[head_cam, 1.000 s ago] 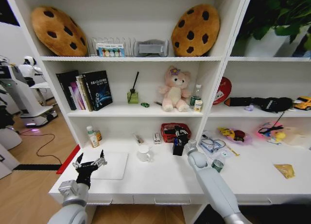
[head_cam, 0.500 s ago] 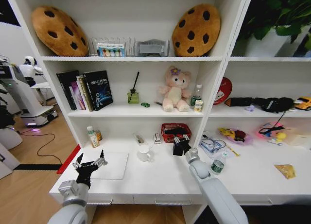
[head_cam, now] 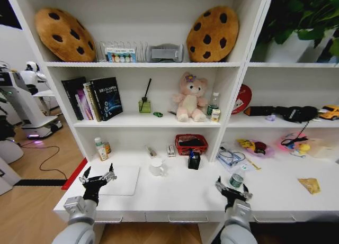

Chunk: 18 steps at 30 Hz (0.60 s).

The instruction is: Organize the objects on the table.

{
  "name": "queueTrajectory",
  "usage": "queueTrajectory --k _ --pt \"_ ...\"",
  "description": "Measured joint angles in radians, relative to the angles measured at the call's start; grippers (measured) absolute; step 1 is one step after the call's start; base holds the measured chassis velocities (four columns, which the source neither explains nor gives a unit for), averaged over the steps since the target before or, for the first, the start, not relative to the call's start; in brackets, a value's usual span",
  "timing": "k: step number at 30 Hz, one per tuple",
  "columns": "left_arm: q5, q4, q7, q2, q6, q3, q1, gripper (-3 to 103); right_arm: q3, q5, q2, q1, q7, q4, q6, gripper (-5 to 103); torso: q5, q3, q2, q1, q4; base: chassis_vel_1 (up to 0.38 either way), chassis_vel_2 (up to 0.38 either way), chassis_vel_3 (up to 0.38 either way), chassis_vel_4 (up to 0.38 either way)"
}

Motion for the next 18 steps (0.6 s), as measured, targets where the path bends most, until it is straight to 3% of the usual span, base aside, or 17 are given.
queueTrajectory --k 3,7,8,10,18 --pt "0.0 0.0 0.0 0.0 0.0 0.0 0.0 100 0.04 0.034 0.017 0.039 0.046 -0.049 0.007 100 0.0 0.0 0.0 0.0 0.0003 0.0 0.0 0.0 0.0" --pt "0.0 0.0 0.0 0.0 0.0 0.0 0.0 100 0.109 0.039 0.062 0.066 -0.007 -0.09 -0.006 100 0.0 0.0 0.0 0.0 0.0002 0.0 0.0 0.0 0.0" --pt "0.0 0.0 0.0 0.0 0.0 0.0 0.0 100 0.147 0.038 0.074 0.082 -0.054 -0.116 -0.01 100 0.0001 0.0 0.0 0.0 -0.0002 0.0 0.0 0.0 0.0" --pt "0.0 0.0 0.0 0.0 0.0 0.0 0.0 100 0.187 0.05 0.055 0.108 -0.112 -0.139 -0.014 103 -0.0001 0.0 0.0 0.0 0.0001 0.0 0.0 0.0 0.0" --pt "0.0 0.0 0.0 0.0 0.0 0.0 0.0 100 0.221 0.097 0.003 0.145 -0.186 -0.171 -0.04 98 -0.0002 0.0 0.0 0.0 0.0 0.0 0.0 0.0 0.0"
